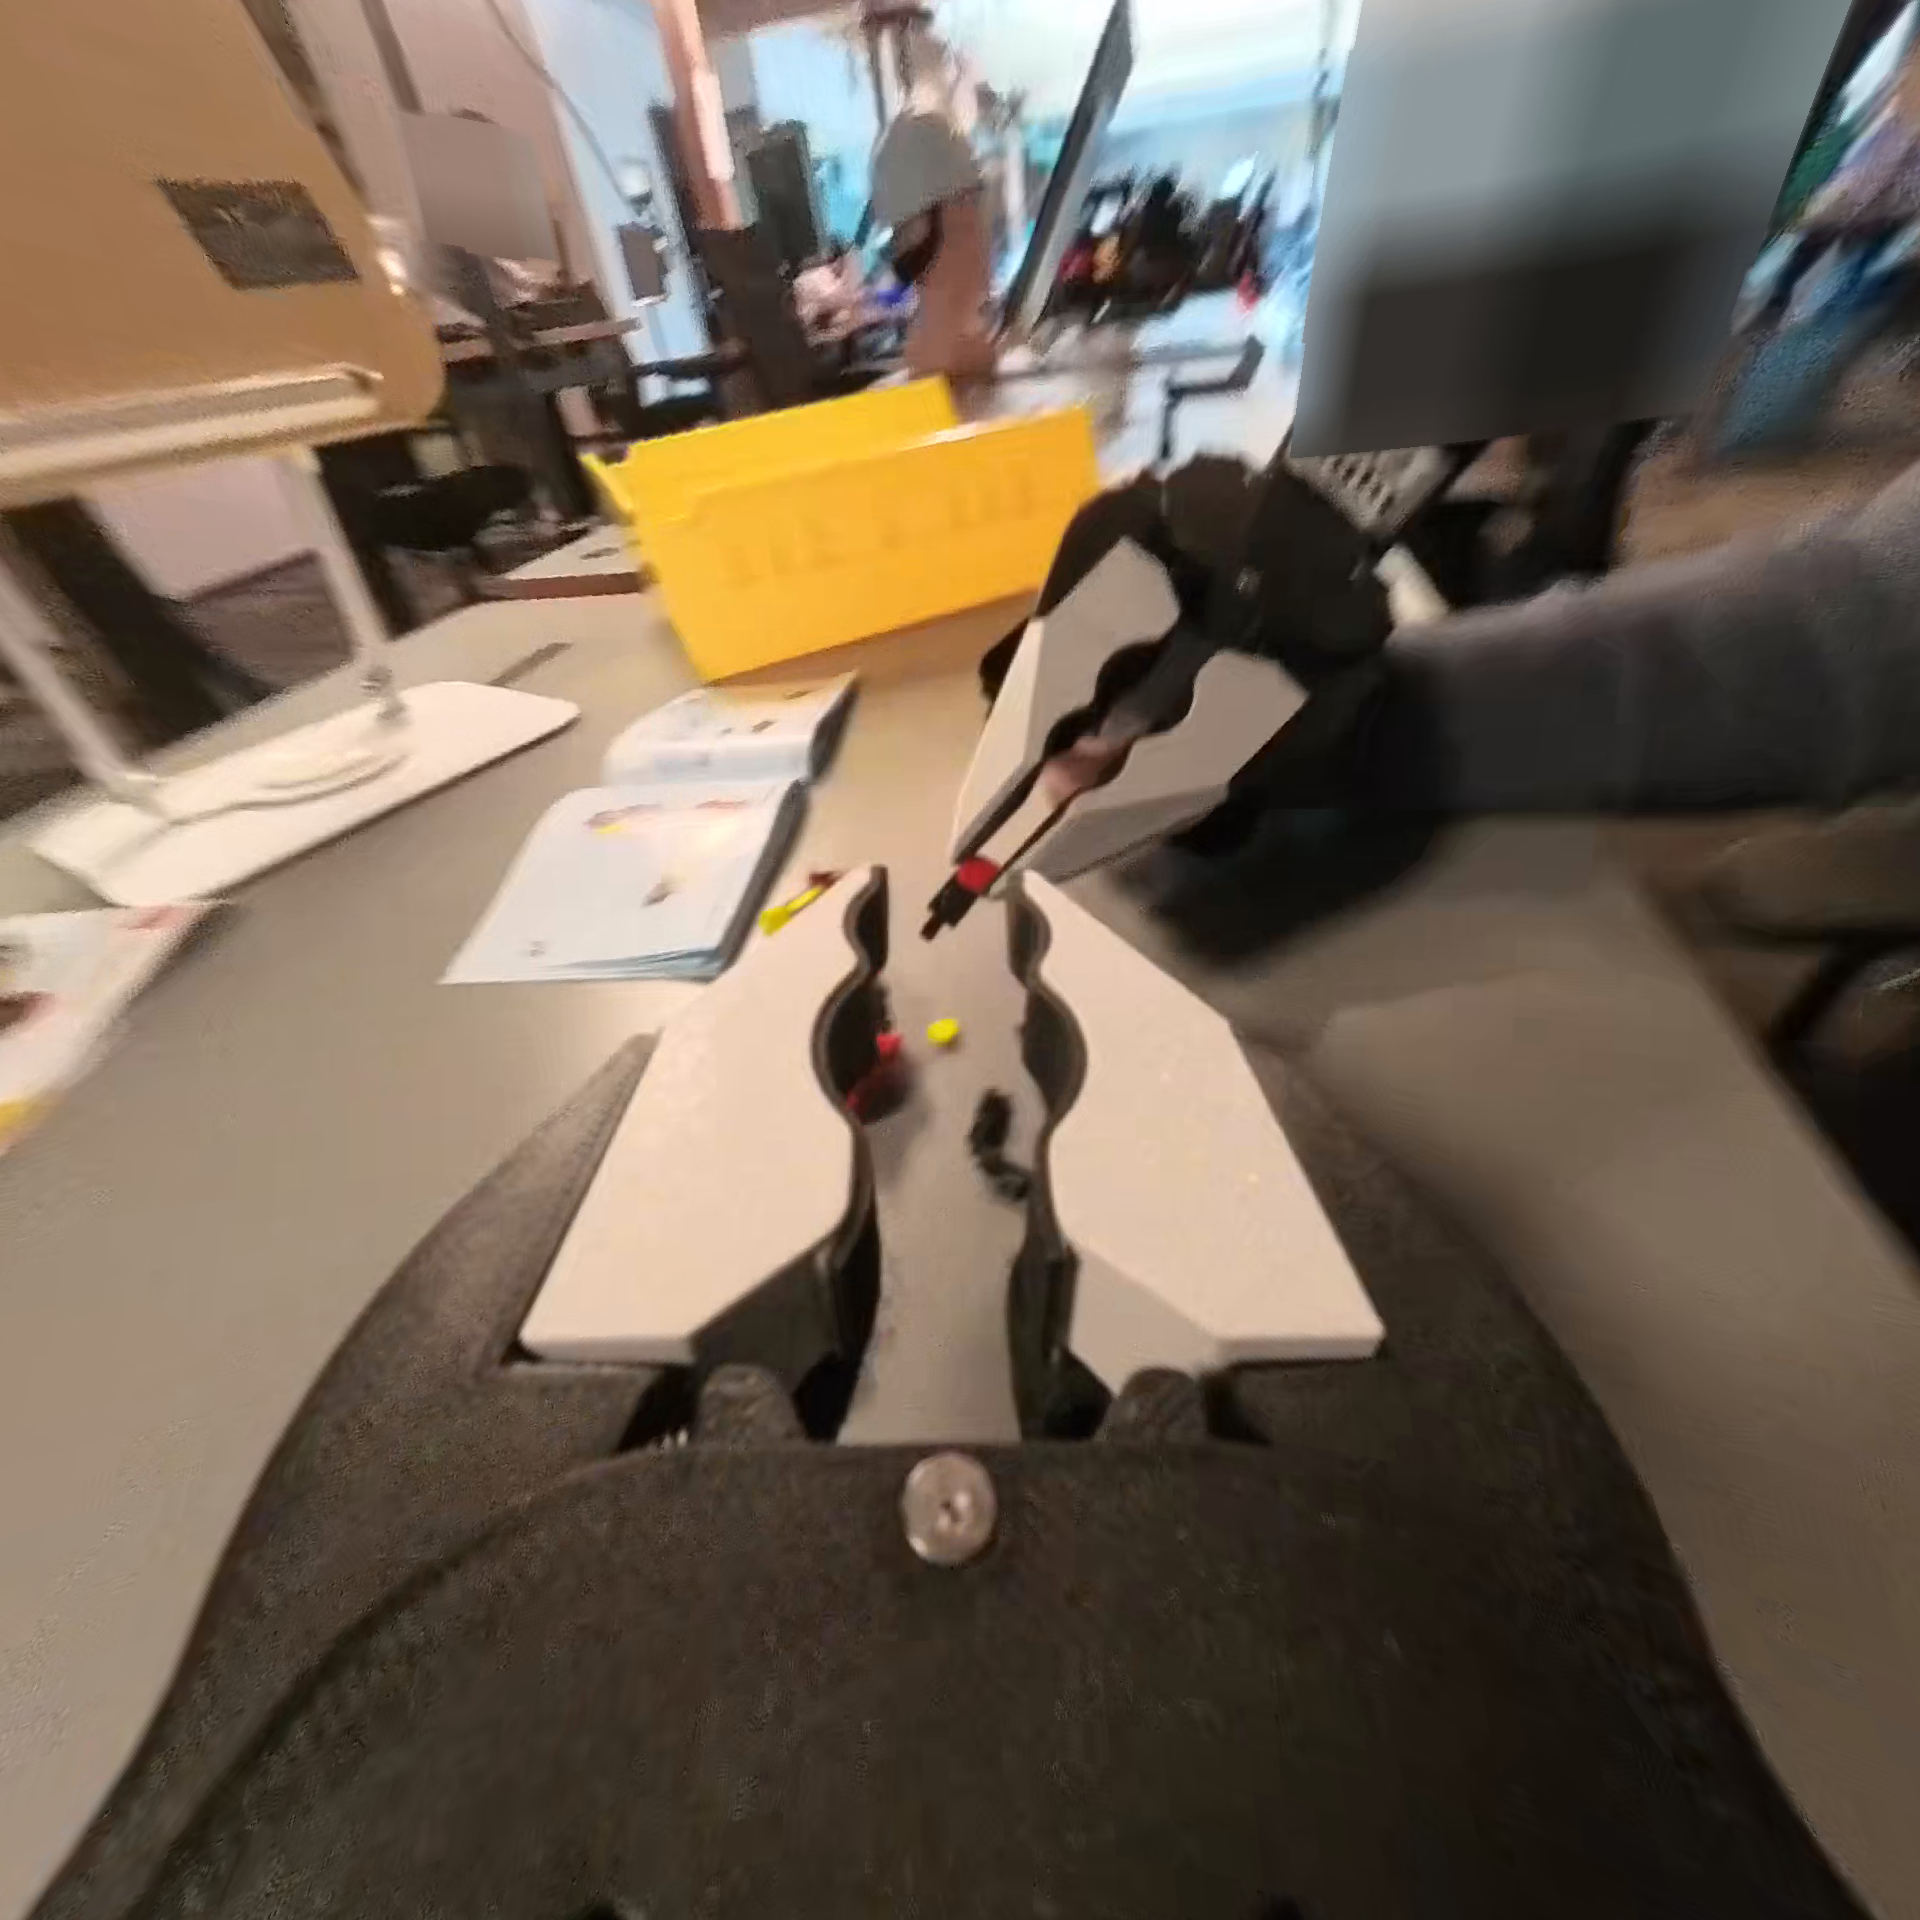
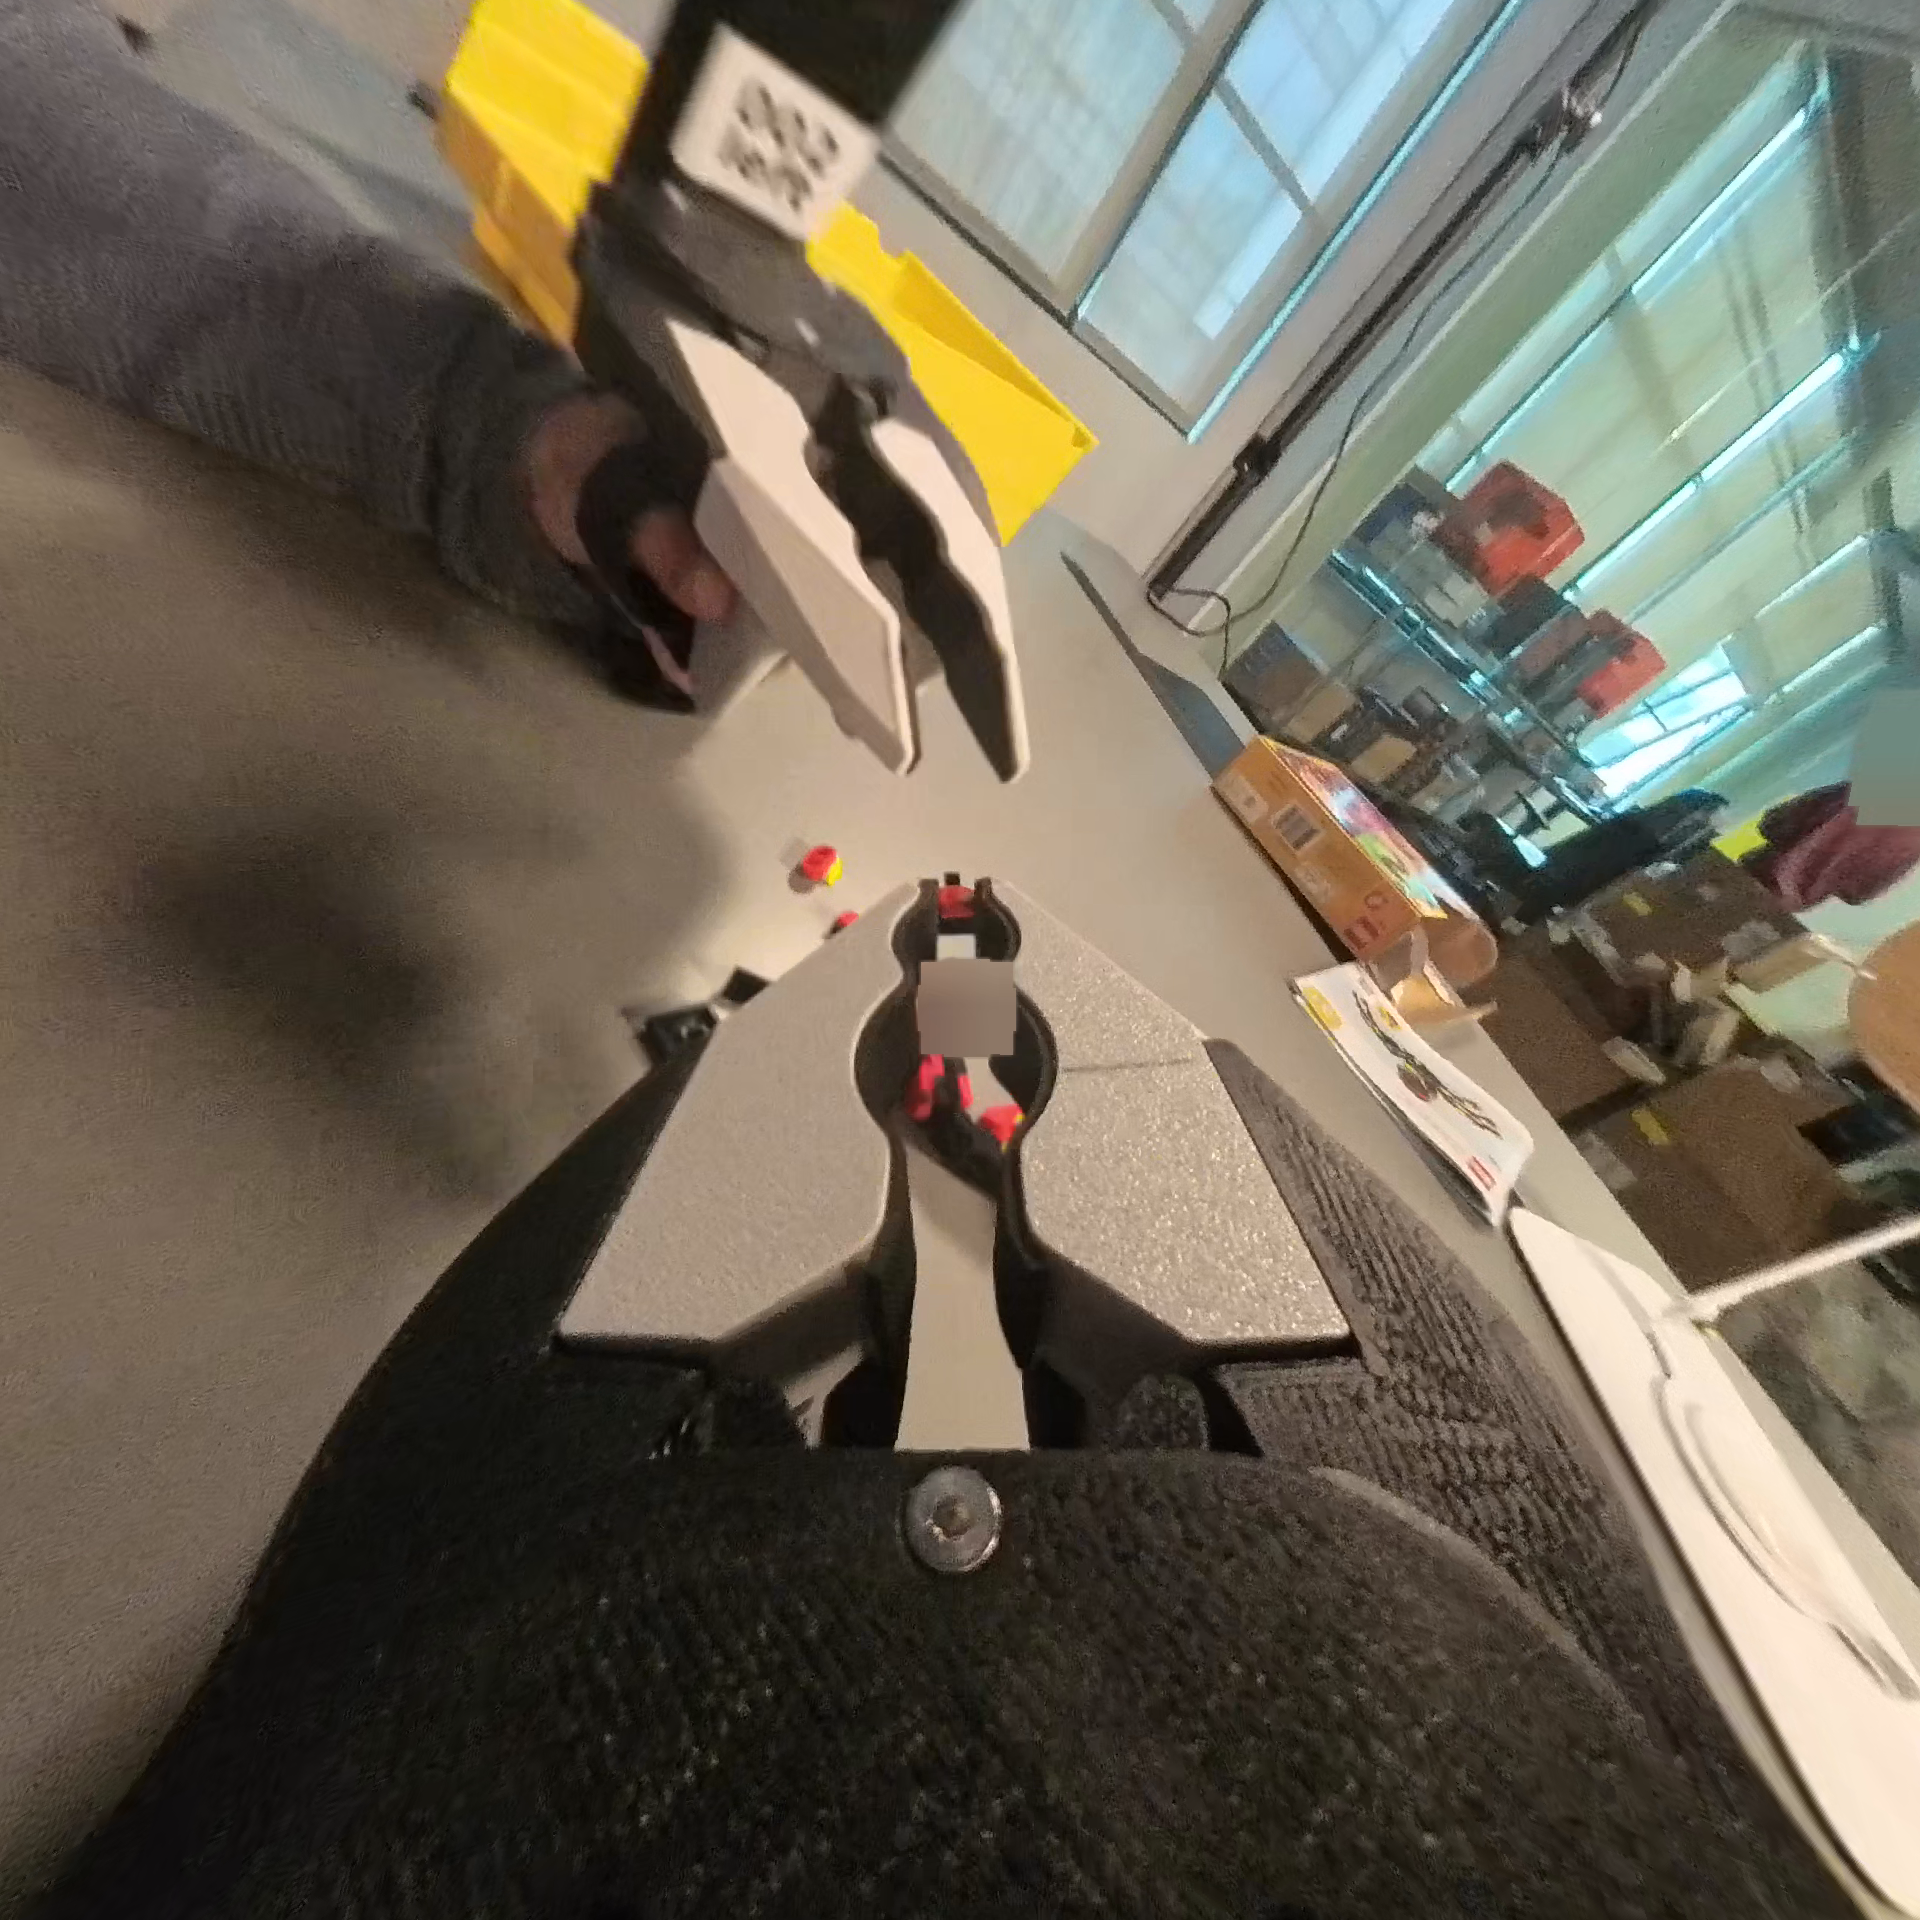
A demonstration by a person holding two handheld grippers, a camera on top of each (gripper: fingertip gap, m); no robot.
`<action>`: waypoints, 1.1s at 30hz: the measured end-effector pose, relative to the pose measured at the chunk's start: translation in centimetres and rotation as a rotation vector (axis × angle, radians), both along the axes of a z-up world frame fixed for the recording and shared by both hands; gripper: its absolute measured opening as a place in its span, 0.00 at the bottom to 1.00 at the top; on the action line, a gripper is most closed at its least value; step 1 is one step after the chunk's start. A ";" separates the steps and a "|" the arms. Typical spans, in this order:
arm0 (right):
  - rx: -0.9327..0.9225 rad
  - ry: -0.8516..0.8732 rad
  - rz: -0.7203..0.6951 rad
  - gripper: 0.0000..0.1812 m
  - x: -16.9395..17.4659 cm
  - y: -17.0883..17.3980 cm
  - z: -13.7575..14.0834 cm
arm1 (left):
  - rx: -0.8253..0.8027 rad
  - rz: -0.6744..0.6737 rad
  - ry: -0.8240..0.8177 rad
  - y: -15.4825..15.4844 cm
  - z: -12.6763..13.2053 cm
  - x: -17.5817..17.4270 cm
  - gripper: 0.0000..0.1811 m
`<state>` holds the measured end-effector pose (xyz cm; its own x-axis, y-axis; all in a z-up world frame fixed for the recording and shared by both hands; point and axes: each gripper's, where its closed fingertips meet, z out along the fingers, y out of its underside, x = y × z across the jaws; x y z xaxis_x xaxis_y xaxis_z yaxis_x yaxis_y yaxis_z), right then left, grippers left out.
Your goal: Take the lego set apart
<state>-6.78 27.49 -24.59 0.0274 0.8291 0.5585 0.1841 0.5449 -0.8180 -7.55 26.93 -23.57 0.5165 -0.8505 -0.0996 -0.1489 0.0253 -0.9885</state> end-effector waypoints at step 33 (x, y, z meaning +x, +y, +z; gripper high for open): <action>-0.843 0.008 0.116 0.02 0.2 0.7 0.4 | 0.879 0.359 0.987 1.8 -2.0 1.0 0.02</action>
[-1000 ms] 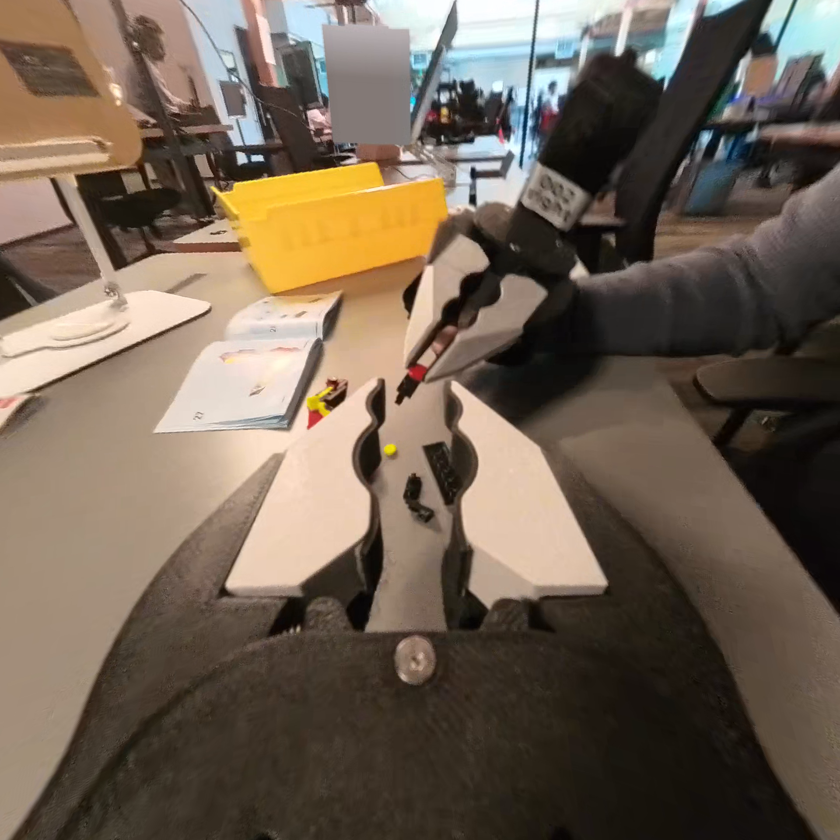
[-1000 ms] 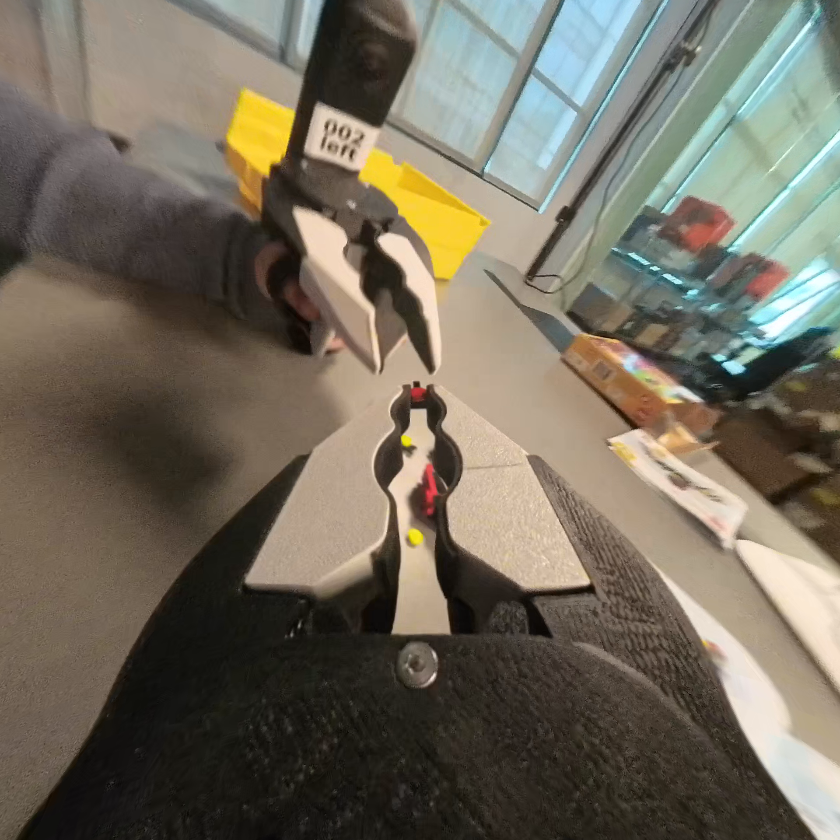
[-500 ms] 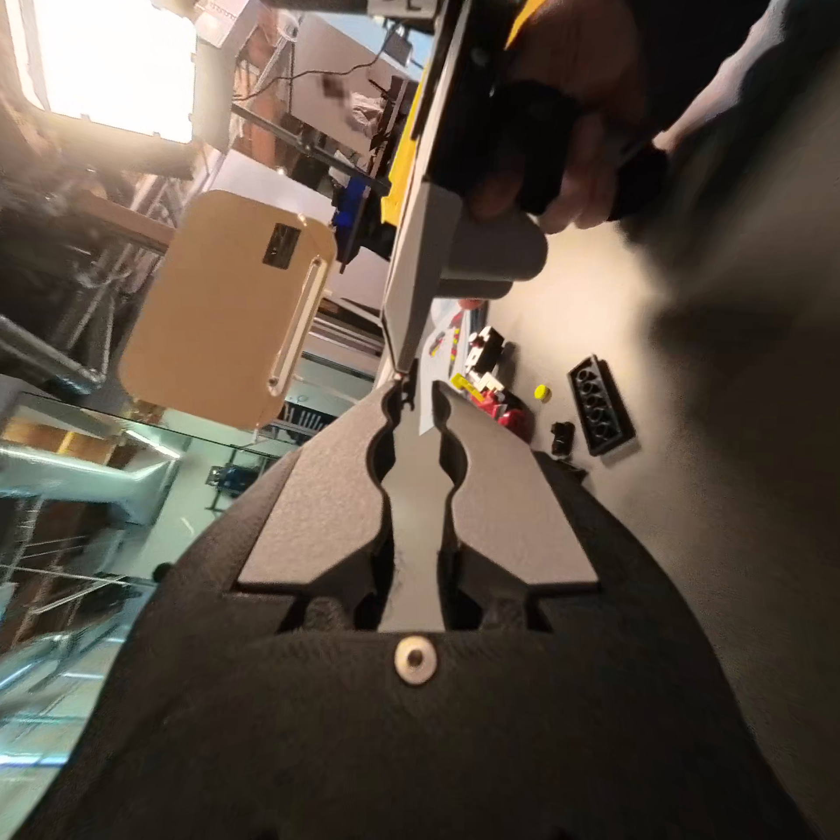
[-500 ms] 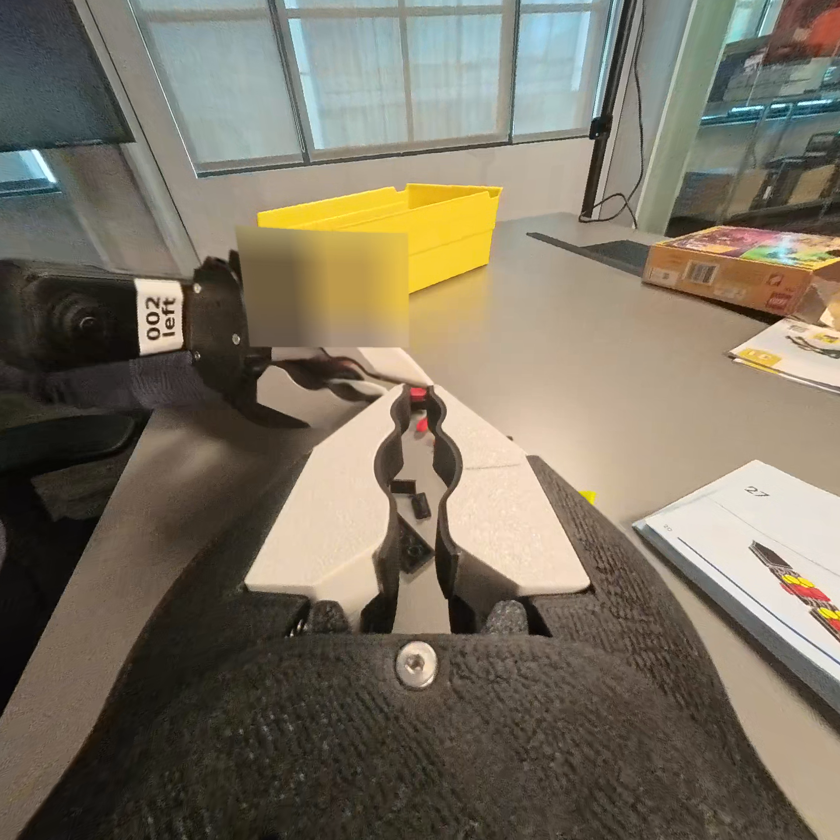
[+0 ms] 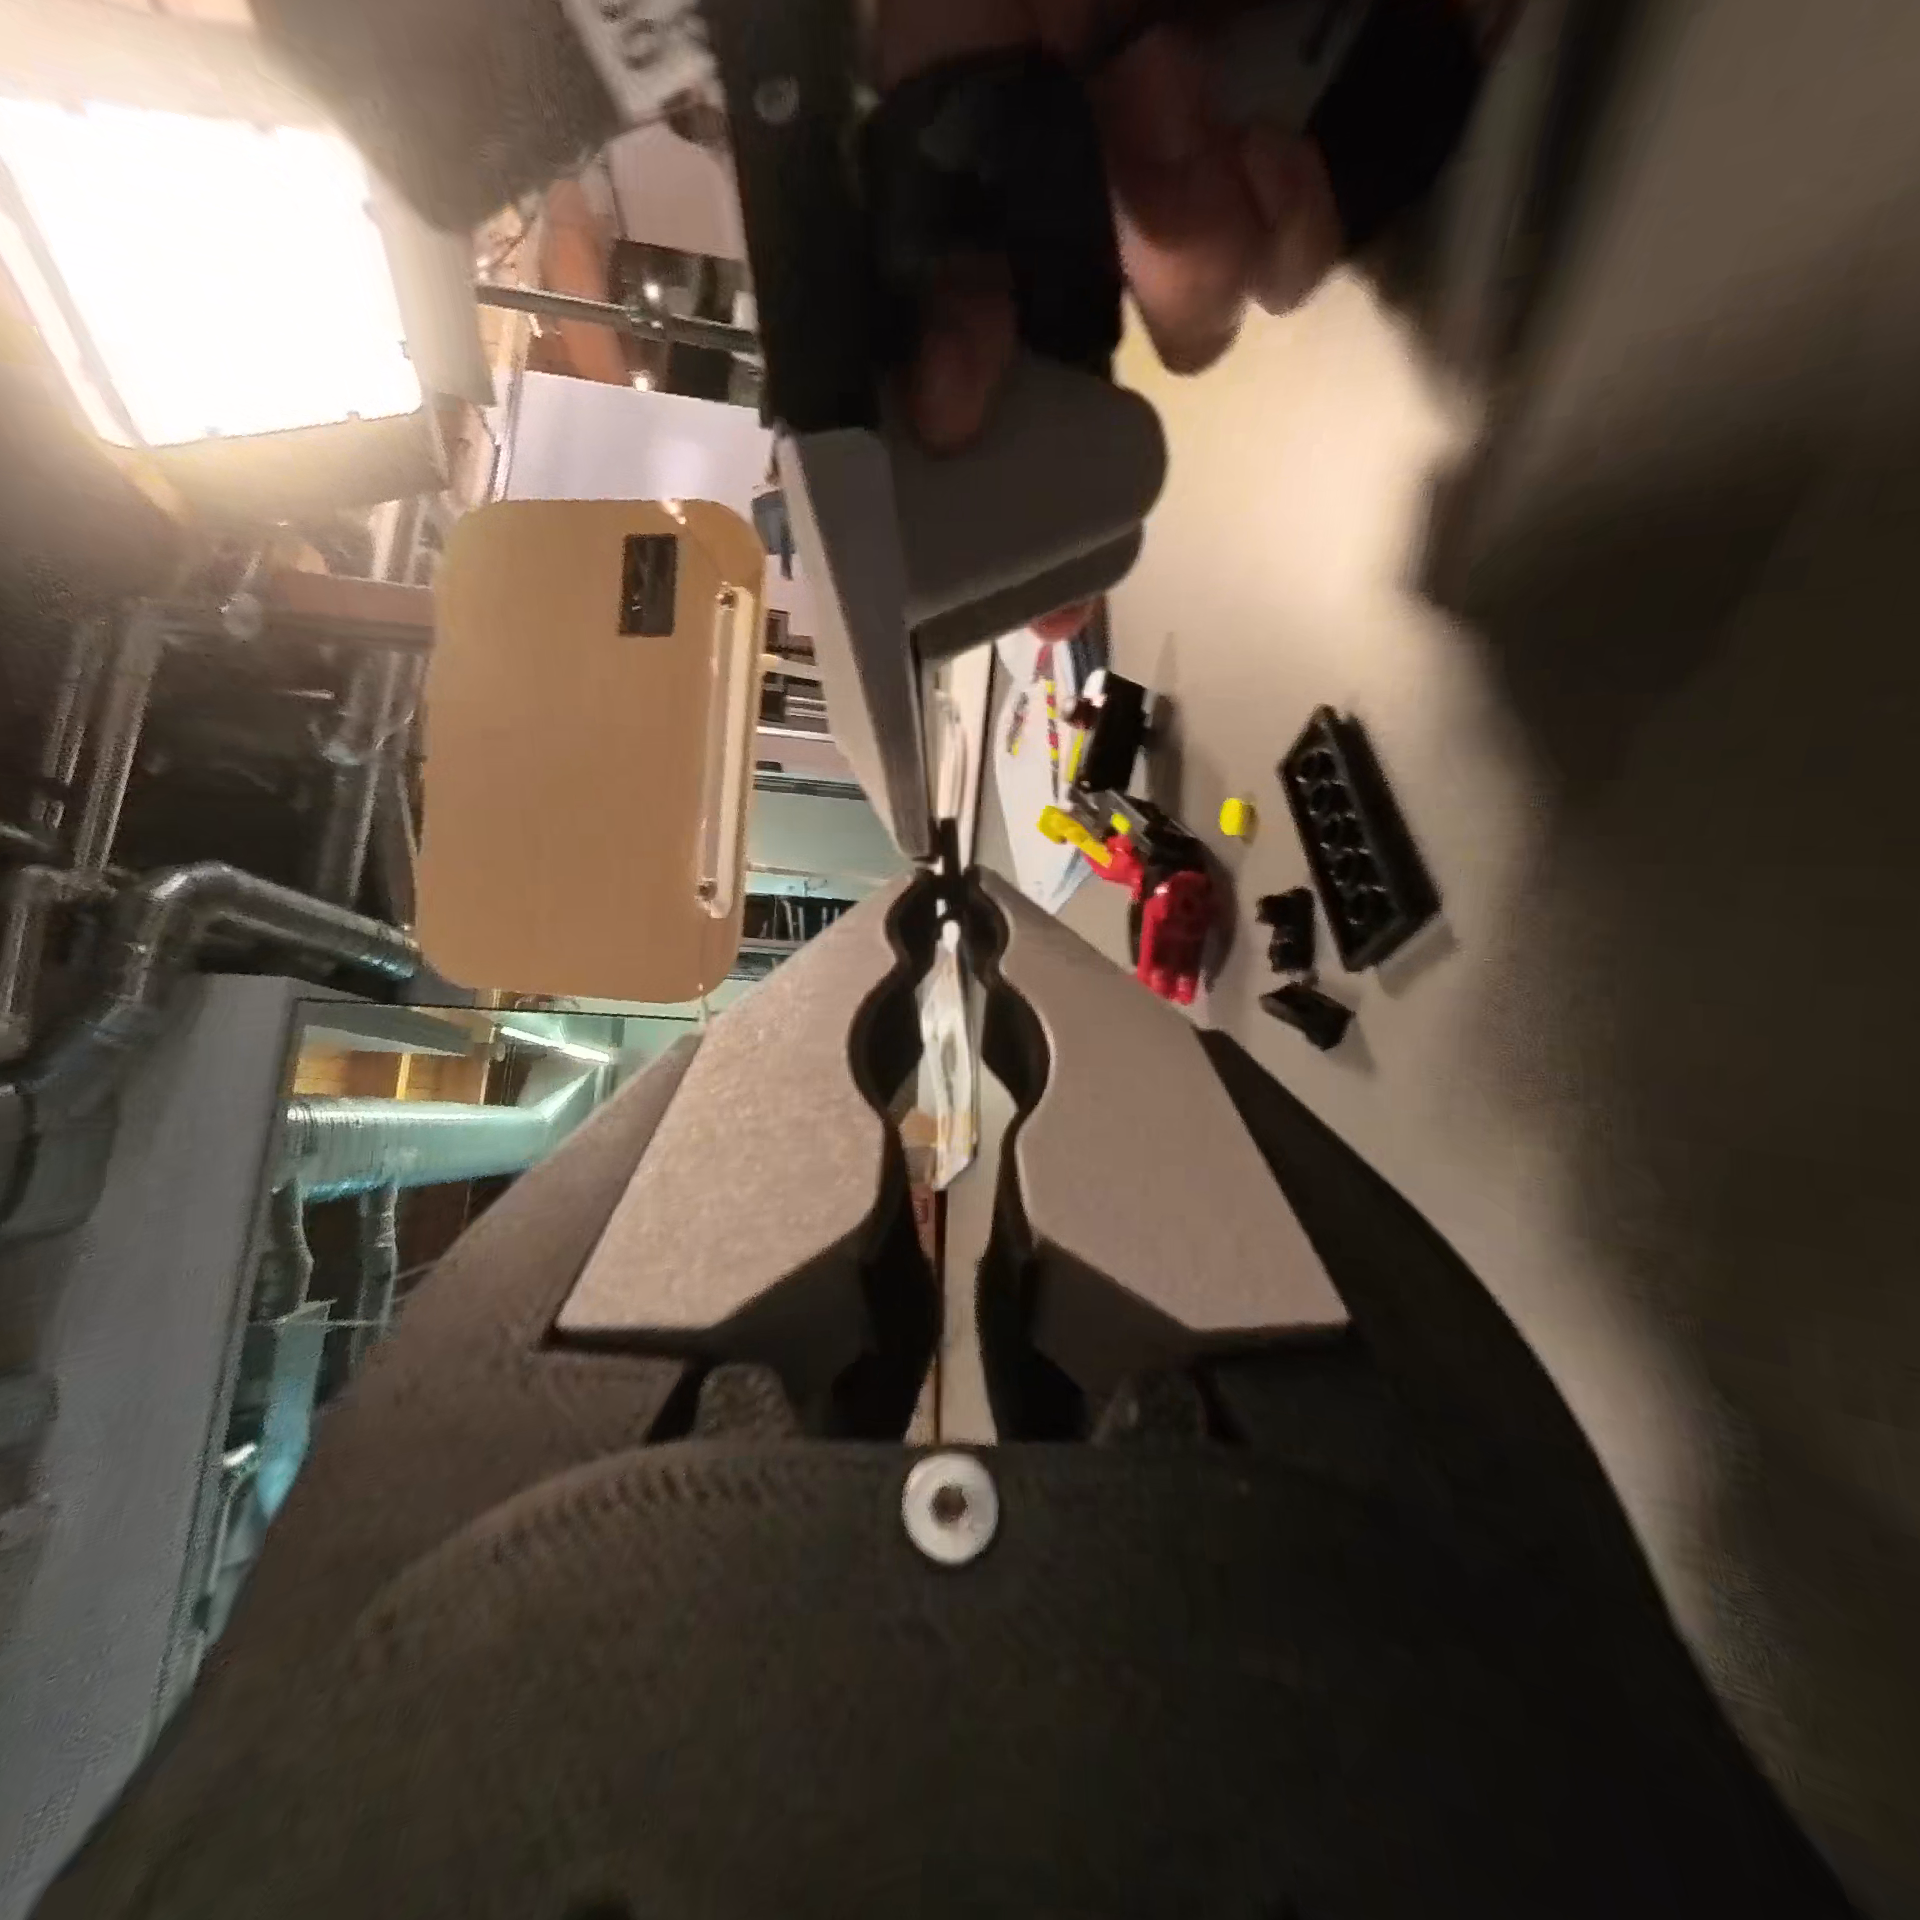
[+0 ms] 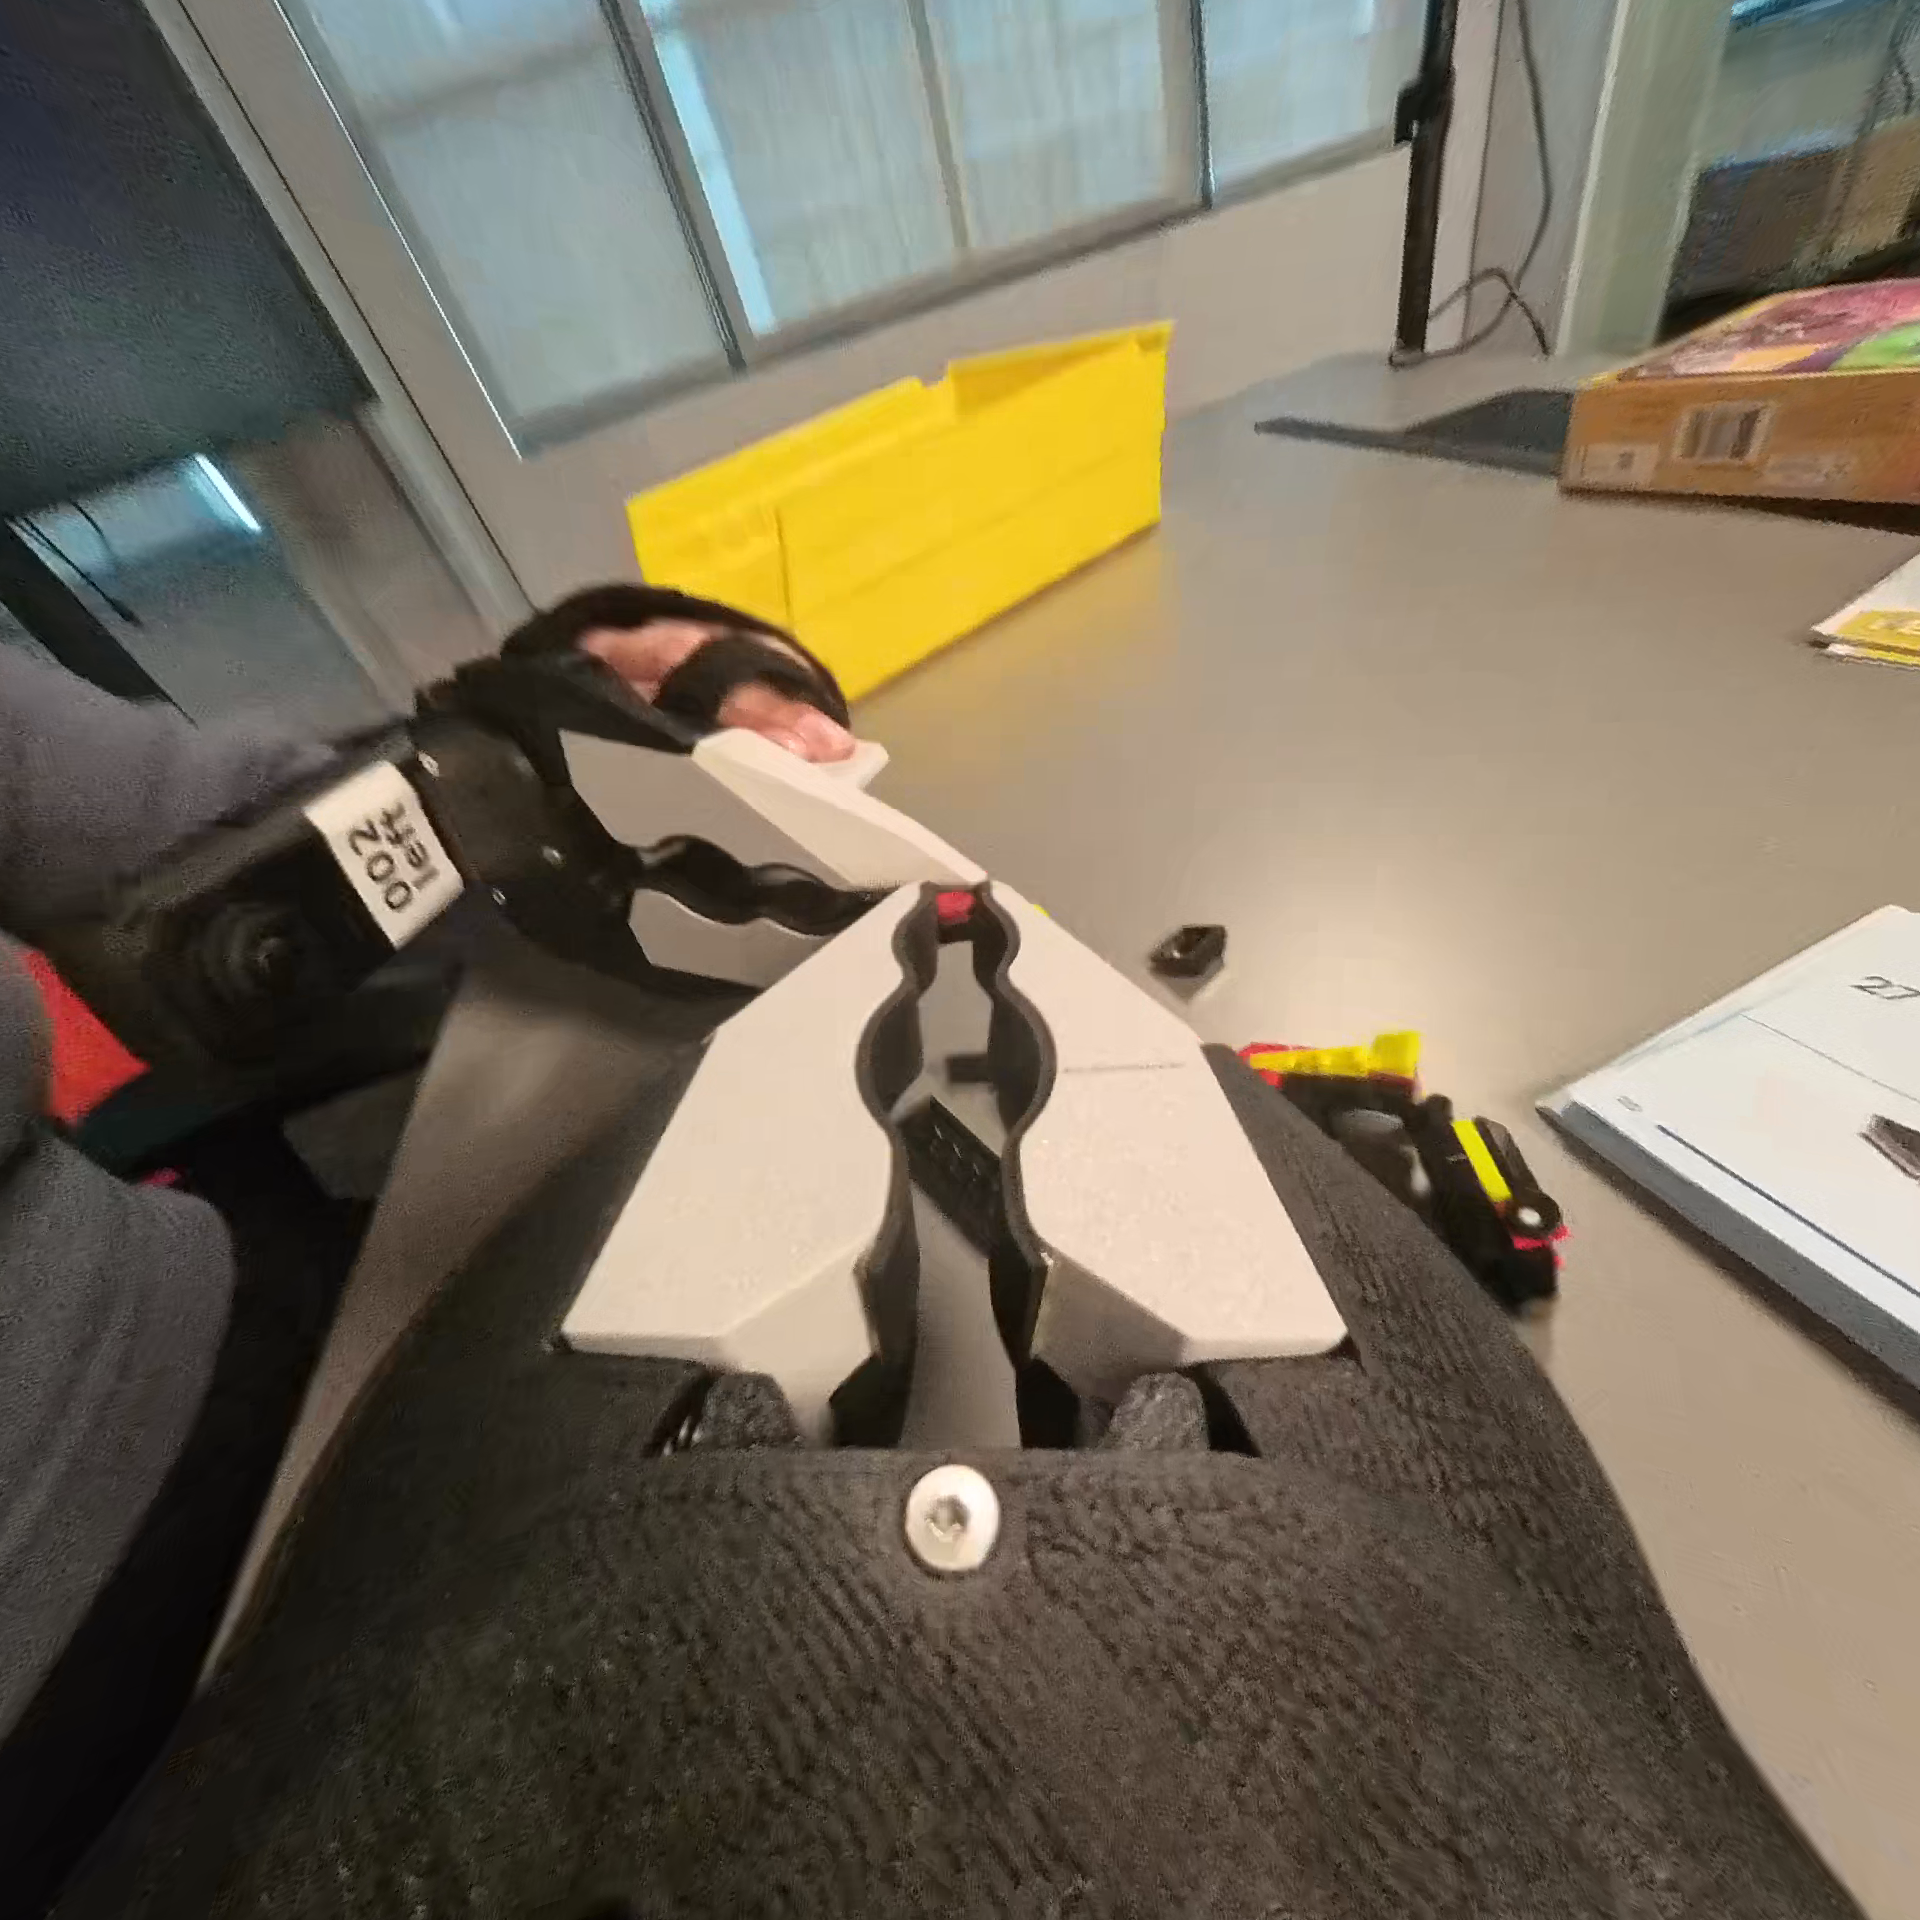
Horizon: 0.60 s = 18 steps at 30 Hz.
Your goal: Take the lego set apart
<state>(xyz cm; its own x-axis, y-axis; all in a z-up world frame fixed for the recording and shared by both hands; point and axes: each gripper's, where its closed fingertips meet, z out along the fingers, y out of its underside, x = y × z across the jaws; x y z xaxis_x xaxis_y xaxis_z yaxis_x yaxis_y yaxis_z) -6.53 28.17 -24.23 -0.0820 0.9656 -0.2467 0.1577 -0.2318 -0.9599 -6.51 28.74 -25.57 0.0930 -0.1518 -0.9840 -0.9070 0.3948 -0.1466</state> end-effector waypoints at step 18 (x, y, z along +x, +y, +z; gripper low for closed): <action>0.095 -0.110 0.100 0.11 1.3 -0.1 -1.7 | 0.007 -0.050 0.164 -0.5 -2.8 0.9 0.02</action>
